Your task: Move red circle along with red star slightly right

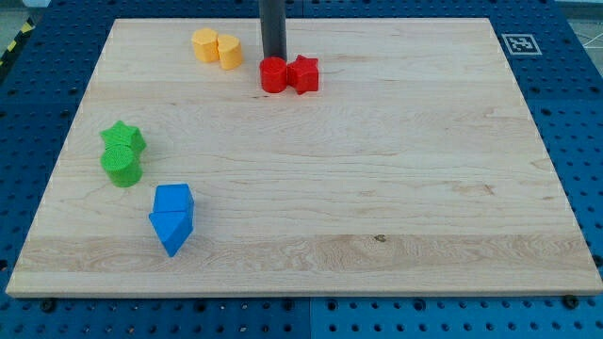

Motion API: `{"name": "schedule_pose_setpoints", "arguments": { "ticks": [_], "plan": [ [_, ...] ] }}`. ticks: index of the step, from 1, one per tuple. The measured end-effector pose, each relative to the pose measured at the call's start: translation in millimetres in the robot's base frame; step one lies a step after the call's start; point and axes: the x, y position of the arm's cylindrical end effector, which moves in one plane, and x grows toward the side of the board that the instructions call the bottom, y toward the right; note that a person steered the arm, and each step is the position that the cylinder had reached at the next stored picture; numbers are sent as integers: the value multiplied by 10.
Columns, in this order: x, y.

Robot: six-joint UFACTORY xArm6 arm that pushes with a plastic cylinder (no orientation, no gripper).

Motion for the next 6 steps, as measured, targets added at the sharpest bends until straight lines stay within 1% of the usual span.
{"name": "schedule_pose_setpoints", "arguments": {
  "ticks": [2, 3, 6],
  "plan": [
    [-18, -791],
    [48, -815],
    [324, -331]
  ]
}}
